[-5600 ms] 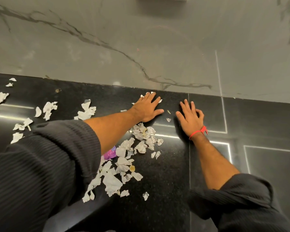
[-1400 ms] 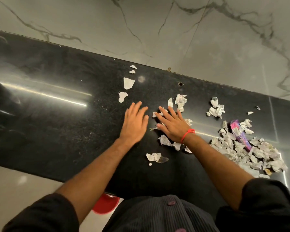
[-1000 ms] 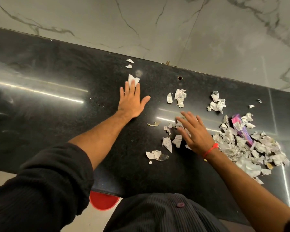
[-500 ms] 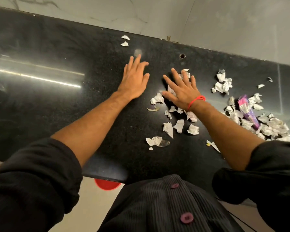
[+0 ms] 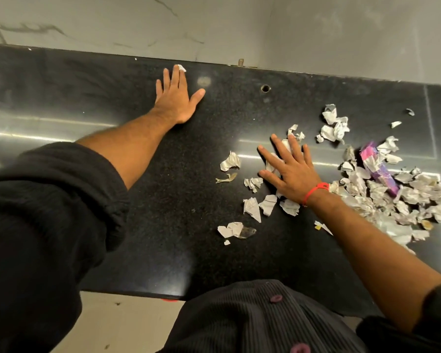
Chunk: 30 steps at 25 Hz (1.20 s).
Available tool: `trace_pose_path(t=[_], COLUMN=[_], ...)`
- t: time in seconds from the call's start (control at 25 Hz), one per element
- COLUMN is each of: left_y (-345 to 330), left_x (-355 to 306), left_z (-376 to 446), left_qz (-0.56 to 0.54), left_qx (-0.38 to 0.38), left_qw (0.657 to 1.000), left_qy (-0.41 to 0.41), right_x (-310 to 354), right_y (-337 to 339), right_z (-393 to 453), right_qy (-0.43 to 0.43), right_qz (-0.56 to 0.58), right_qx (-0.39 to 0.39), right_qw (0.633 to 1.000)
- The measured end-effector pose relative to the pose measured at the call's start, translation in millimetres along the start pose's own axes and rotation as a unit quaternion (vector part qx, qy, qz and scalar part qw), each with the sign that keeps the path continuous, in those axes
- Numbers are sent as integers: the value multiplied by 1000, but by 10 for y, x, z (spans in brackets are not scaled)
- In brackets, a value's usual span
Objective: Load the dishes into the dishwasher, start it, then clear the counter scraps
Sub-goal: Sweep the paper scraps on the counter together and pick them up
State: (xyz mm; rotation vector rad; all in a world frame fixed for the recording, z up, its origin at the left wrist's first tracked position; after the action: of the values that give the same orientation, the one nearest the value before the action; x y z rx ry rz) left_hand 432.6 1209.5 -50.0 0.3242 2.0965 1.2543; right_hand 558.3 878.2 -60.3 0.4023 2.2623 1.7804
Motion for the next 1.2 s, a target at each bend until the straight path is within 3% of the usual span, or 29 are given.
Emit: trace_pose_path(t=[0.32,0.48,0.64,0.72,0.84,0.92,1.2], left_y=[-1001,-1323,-1158,-1158,-1436,-1697,-2127], left_x=[-935,-1241,-958,-705,-579,-740,-1759], left_z=[-1458,-2021,-2314,-2594,-3040,-3205,-2981], left_qz=[-56,-155,-294,-297,-179,-75,20], left_qx=[12,43,-108,-170,-150,-124,-89], left_qw=[982,959,941,937,972,989,994], left_qy=[-179,-233,-131,-70,6,32,58], right_x=[-44,-146,-277,-80,514,729,-207], right_y=[47,28,254,332,222,58,-31], right_z=[-131,-454,-754,-760,-620,-640,-1096], right_qy=[18,41,20,64,174,232,237], right_qz=[34,49,68,73,-14,-87,-79], right_qx=[-34,-119,-225,-221,-89,-36,-56], right_qw=[999,991,972,971,981,968,967])
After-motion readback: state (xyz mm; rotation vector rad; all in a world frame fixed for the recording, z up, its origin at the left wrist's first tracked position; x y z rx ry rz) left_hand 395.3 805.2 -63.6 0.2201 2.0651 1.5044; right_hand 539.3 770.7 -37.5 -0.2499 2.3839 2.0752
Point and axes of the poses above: each hand's wrist, its own z-axis towards the middle knuckle, its own y-axis out of the back of the hand, x = y × z, the point moved 4 cm from there along z, towards the middle knuckle, and after that the axes turned 11 degrees about -z, right-handed, at the moved point
